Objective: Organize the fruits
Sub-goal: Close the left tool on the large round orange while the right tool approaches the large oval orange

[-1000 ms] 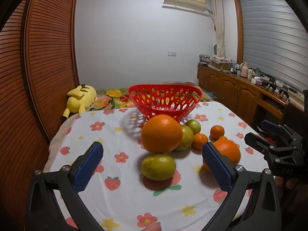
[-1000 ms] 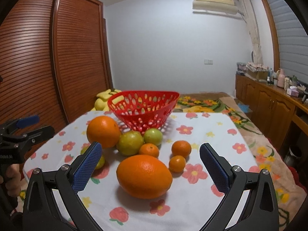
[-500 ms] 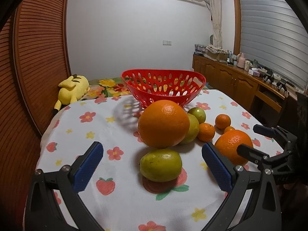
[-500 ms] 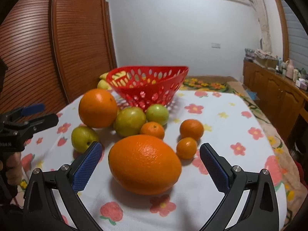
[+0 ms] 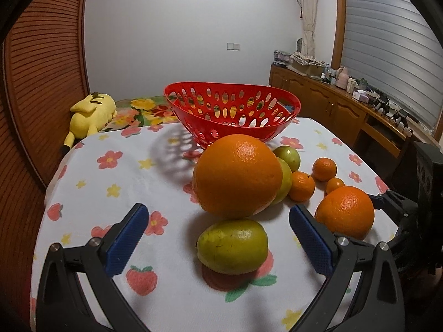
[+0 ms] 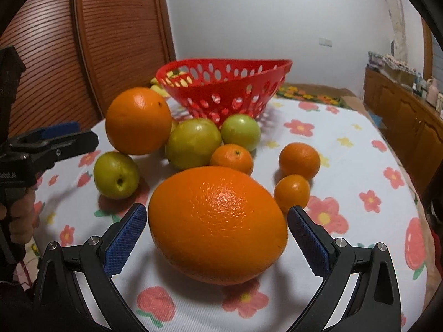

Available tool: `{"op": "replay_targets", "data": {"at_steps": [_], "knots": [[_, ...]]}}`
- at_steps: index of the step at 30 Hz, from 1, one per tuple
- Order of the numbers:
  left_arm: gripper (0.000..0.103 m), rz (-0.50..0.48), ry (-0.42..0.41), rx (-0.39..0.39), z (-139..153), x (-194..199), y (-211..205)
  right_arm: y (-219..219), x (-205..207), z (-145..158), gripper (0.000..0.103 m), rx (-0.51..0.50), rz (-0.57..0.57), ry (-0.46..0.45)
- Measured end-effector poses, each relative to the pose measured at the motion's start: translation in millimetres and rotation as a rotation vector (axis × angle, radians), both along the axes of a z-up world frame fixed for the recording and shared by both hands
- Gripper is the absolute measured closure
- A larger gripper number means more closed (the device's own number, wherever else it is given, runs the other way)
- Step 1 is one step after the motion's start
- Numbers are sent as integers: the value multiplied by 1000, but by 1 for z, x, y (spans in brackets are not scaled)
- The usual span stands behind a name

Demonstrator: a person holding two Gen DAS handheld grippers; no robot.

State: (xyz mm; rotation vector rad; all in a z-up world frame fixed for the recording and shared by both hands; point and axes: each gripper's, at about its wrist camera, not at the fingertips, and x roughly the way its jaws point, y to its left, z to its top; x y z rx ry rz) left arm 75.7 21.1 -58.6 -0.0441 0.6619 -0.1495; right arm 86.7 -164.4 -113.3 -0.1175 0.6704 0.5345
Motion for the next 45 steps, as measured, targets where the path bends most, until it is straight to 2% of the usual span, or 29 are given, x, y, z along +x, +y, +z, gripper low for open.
{"op": "replay_targets", "data": {"at_steps": [5,6,7,11,26,35,45], "knots": [[1,-17,26,-30,-2,13,0,3,4,-3,0,-13,7,28],[1,-22,32,-40,-2,16,1,3,4,-3,3,-16,7,32],[1,-25,36,-47,-2,18,1,3,4,-2,6,-14,20,30],[1,-40,48,-56,-2,28,-2,5,-1,-1,6,-44,44,4],[1,-80,92,-48,-1,63,-10,-6,5,-2,7,39,37,35],[2,-96,149,-60,-10,76,-8,-5,3,-3,7,36,33,24],[2,-117,168,-50,-14,82,-11,-5,4,-4,6,32,32,20]]}}
